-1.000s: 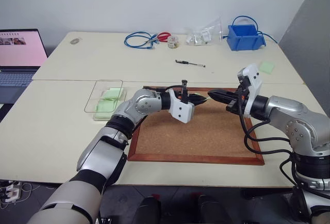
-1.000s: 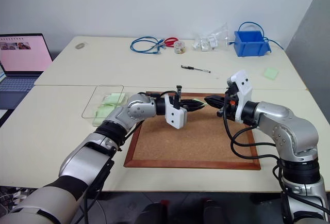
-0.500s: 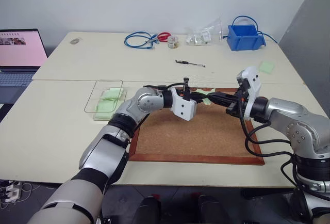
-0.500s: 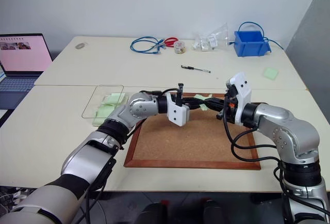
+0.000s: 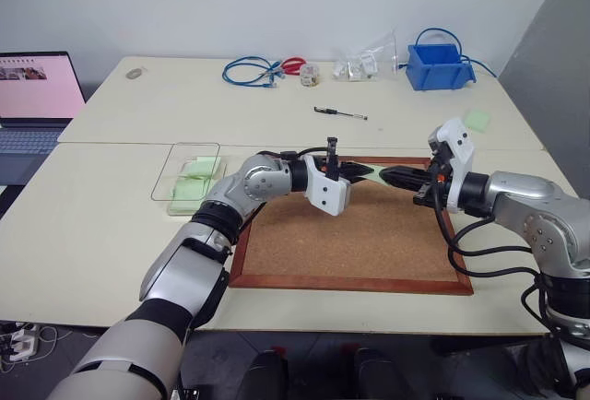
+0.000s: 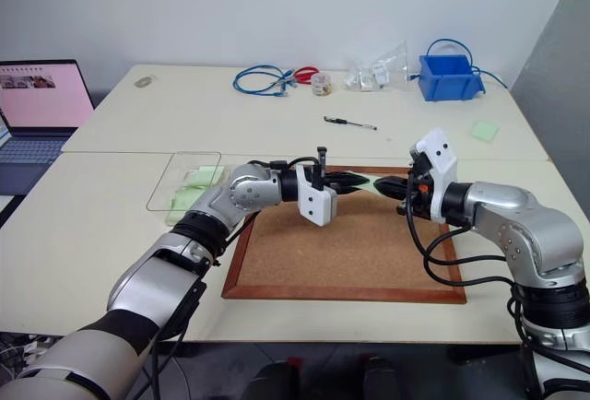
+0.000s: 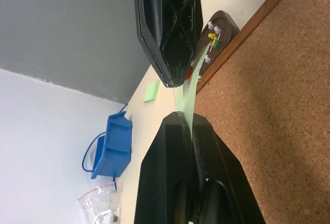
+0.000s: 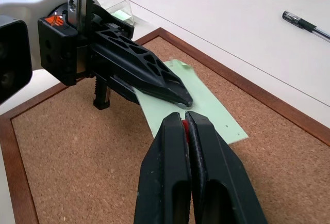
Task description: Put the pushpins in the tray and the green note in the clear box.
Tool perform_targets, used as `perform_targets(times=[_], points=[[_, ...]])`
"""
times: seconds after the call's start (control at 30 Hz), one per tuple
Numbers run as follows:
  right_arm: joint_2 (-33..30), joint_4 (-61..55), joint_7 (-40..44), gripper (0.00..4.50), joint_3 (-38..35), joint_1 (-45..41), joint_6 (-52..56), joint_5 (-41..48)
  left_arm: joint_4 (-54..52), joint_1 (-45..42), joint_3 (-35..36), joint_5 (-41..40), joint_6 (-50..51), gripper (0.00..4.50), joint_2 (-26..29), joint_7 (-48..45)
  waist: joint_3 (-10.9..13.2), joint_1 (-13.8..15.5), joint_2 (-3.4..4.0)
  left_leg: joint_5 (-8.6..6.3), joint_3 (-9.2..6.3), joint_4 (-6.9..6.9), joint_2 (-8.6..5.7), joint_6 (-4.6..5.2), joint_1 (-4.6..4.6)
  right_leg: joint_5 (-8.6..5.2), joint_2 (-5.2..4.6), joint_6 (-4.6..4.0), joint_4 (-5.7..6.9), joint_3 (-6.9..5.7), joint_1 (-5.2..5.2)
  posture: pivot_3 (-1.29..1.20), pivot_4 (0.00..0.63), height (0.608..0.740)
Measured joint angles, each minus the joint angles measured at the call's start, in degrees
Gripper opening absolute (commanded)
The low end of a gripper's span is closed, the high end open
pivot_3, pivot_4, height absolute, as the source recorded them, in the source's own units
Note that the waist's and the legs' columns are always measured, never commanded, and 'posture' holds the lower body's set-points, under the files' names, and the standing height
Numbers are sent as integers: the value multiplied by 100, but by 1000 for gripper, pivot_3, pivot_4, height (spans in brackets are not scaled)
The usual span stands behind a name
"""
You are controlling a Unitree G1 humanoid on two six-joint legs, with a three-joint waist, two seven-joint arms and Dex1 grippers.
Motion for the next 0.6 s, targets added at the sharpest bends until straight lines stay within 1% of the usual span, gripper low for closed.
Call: perform_targets(times=[0.13,0.43,0.6], points=[[-26,49,44,0,-2,-163,20,54,0,0,-26,38,-53,58,21,53,0,3,0,0,-1,0,0,0,0,0,0,0,0,-1,0,0,150,740],[-57,61,131,0,-27,-176,173,255,7,-7,-111,208,-125,58,62,189,0,4,0,0,-1,1,-3,0,-1,0,-3,0,0,0,0,0,150,740],[15,218,48,0,-223,-373,303,377,11,-9,-130,274,-247,58,140,223,0,3,0,0,-2,0,-3,0,-1,0,-3,0,2,-1,0,0,150,740]])
